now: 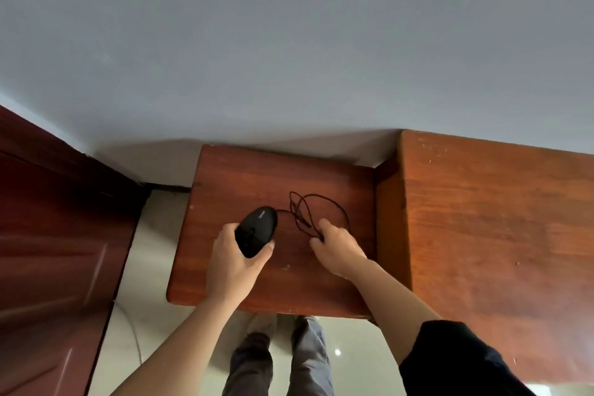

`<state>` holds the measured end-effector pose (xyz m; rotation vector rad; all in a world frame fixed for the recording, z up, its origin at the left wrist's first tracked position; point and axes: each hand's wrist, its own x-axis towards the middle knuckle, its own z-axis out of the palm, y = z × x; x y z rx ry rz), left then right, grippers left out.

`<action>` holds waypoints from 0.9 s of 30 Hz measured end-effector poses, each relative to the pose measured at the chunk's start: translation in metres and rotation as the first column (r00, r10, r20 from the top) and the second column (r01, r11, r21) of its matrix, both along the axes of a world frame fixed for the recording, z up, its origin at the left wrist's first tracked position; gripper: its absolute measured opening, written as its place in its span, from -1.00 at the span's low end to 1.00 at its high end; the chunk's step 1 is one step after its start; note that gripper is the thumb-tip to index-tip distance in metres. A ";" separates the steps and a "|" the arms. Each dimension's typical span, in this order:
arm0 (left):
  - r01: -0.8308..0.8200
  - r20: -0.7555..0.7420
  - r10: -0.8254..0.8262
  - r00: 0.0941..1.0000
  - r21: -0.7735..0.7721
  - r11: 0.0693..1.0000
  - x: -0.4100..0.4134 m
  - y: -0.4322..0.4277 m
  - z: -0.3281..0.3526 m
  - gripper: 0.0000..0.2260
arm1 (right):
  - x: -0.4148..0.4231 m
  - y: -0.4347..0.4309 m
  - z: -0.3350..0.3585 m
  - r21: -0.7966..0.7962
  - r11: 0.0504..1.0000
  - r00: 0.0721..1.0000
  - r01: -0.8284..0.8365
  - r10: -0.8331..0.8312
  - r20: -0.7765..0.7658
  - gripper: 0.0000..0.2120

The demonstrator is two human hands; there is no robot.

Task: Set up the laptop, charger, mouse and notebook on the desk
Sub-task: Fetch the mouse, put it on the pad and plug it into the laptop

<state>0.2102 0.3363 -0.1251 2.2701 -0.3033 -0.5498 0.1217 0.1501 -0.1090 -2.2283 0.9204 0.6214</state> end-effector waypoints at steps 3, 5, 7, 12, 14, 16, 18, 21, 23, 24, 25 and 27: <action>0.039 0.034 -0.036 0.999 -0.103 0.994 0.001 -0.005 0.036 -0.55 | 0.003 0.000 0.042 0.077 0.969 0.956 0.236 -0.246 0.159 -0.84; 0.058 0.041 -0.051 0.998 -0.179 0.982 -0.002 -0.013 0.061 -0.57 | 0.000 -0.003 0.073 0.132 0.931 0.905 0.340 -0.362 0.224 -0.83; 0.074 0.054 -0.062 0.997 -0.267 0.961 -0.009 -0.023 0.092 -0.59 | -0.015 -0.009 0.111 0.166 0.901 0.854 0.402 -0.434 0.286 -0.82; 0.168 0.081 -0.149 0.986 -0.383 0.908 -0.024 -0.064 0.146 -0.61 | -0.063 -0.039 0.189 0.296 0.834 0.749 0.466 -0.550 0.369 -0.80; 0.241 0.101 -0.218 0.971 -0.435 0.868 -0.040 -0.089 0.171 -0.63 | -0.094 -0.054 0.221 0.267 0.819 0.706 0.508 -0.573 0.415 -0.80; 0.310 0.118 -0.291 0.949 -0.503 0.807 -0.062 -0.116 0.194 -0.67 | -0.128 -0.067 0.247 0.234 0.783 0.646 0.576 -0.612 0.456 -0.81; 0.385 0.131 -0.380 0.916 -0.558 0.735 -0.092 -0.143 0.213 -0.67 | -0.167 -0.079 0.266 0.239 0.733 0.573 0.637 -0.658 0.488 -0.83; 0.497 0.144 -0.518 0.843 -0.576 0.649 -0.145 -0.184 0.234 -0.61 | -0.234 -0.093 0.288 0.238 0.663 0.484 0.710 -0.705 0.519 -0.85; 0.569 0.159 -0.606 0.779 -0.585 0.578 -0.188 -0.212 0.242 -0.62 | -0.285 -0.100 0.297 0.222 0.597 0.419 0.771 -0.738 0.529 -0.86; 0.590 0.165 -0.632 0.757 -0.588 0.554 -0.202 -0.220 0.243 -0.63 | -0.301 -0.103 0.299 0.224 0.573 0.398 0.788 -0.753 0.524 -0.86; 0.614 0.170 -0.664 0.728 -0.593 0.521 -0.226 -0.233 0.245 -0.62 | -0.328 -0.107 0.302 0.231 0.530 0.358 0.816 -0.777 0.518 -0.86; 0.656 0.170 -0.722 0.670 -0.592 0.469 -0.272 -0.253 0.247 -0.59 | -0.379 -0.116 0.302 0.247 0.466 0.298 0.849 -0.810 0.504 -0.85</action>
